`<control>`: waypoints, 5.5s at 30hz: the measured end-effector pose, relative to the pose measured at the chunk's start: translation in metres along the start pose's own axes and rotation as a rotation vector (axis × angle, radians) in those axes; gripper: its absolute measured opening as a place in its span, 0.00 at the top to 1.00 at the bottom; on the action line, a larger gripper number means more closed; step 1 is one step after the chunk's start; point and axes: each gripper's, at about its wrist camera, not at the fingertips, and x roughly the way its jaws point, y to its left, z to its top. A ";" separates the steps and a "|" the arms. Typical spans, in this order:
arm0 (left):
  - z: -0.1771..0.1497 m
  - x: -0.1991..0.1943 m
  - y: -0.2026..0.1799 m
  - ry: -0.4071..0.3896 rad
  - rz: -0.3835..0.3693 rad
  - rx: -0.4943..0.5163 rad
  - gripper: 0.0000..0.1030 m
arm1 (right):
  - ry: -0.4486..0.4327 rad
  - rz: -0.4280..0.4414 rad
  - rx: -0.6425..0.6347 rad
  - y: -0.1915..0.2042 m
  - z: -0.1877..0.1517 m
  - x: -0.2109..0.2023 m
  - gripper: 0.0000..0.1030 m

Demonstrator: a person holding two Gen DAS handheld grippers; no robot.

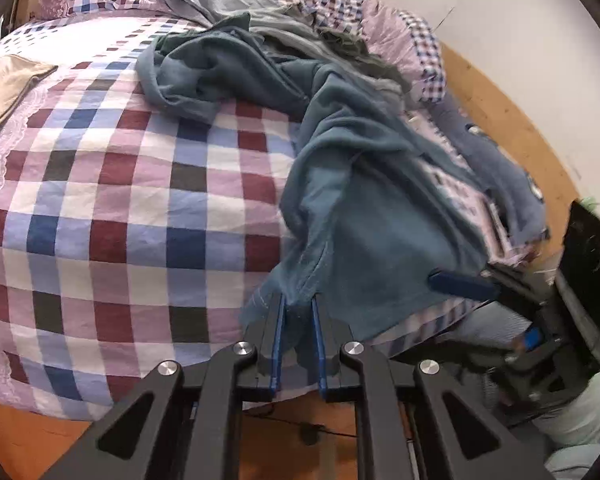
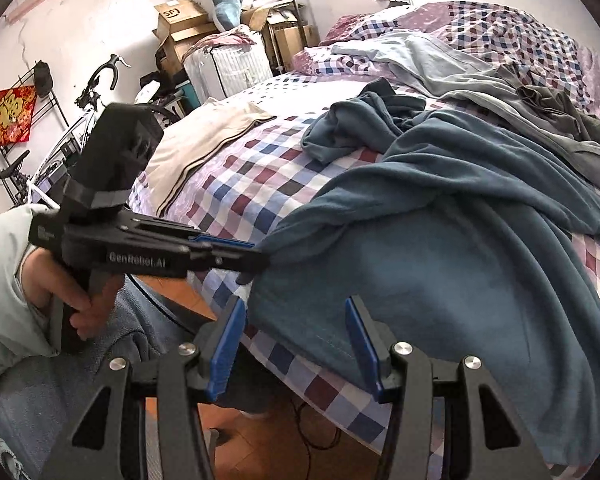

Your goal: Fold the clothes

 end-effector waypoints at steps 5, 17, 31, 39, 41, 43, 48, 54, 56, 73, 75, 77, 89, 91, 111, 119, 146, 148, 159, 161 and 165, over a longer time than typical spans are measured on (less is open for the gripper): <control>0.004 -0.001 0.010 -0.008 0.062 -0.040 0.88 | 0.016 -0.003 -0.033 0.007 -0.001 0.004 0.46; 0.002 0.006 0.018 0.047 0.051 -0.051 0.82 | 0.030 -0.008 -0.046 0.010 -0.002 0.010 0.46; 0.022 -0.036 0.024 -0.126 -0.548 -0.192 0.94 | -0.130 -0.054 -0.174 0.042 0.001 -0.021 0.46; 0.031 -0.021 0.008 -0.093 -0.590 -0.166 0.94 | -0.179 -0.038 -0.159 0.046 0.007 -0.025 0.46; 0.033 -0.018 0.004 -0.085 -0.600 -0.160 0.94 | -0.185 -0.033 -0.152 0.045 0.008 -0.025 0.47; 0.034 -0.016 0.002 -0.081 -0.605 -0.158 0.94 | -0.193 -0.026 -0.136 0.042 0.009 -0.026 0.47; 0.033 -0.015 0.002 -0.079 -0.609 -0.160 0.94 | -0.210 -0.020 -0.105 0.035 0.011 -0.029 0.51; 0.032 -0.014 0.002 -0.076 -0.613 -0.162 0.94 | -0.198 -0.085 -0.202 0.048 0.012 -0.019 0.74; 0.032 -0.014 0.003 -0.075 -0.614 -0.163 0.94 | -0.191 -0.106 -0.227 0.051 0.012 -0.014 0.83; 0.044 0.013 0.008 -0.036 -0.547 -0.257 0.34 | -0.290 -0.224 0.125 -0.060 0.020 -0.068 0.96; 0.048 0.019 0.004 -0.020 -0.536 -0.252 0.34 | -0.333 -0.258 0.205 -0.087 0.017 -0.089 0.96; 0.050 0.025 0.000 -0.013 -0.532 -0.247 0.34 | -0.383 -0.300 0.283 -0.114 0.011 -0.113 0.96; 0.060 0.065 -0.037 0.079 -0.537 -0.177 0.34 | -0.574 -0.757 0.652 -0.295 -0.059 -0.273 0.97; 0.060 0.069 -0.042 0.091 -0.538 -0.165 0.34 | -0.551 -0.830 0.685 -0.322 -0.068 -0.290 0.97; 0.058 0.111 -0.109 0.199 -0.541 -0.015 0.34 | -0.166 -0.846 0.587 -0.277 -0.108 -0.257 0.58; 0.042 0.162 -0.174 0.257 -0.534 0.043 0.34 | -0.341 -0.927 0.376 -0.184 -0.085 -0.252 0.48; 0.060 0.188 -0.192 0.249 -0.725 -0.145 0.94 | -0.041 -0.851 -0.265 -0.089 -0.092 -0.133 0.47; 0.062 0.185 -0.194 0.248 -0.742 -0.136 0.94 | -0.027 -0.851 -0.299 -0.085 -0.092 -0.125 0.47; 0.071 0.166 -0.198 0.208 -0.767 -0.094 0.94 | 0.053 -0.958 -0.365 -0.107 -0.085 -0.088 0.48; 0.073 0.165 -0.196 0.200 -0.759 -0.094 0.94 | 0.037 -0.936 -0.346 -0.110 -0.083 -0.090 0.52; 0.074 0.163 -0.191 0.185 -0.739 -0.103 0.93 | 0.006 -0.892 -0.309 -0.115 -0.077 -0.094 0.97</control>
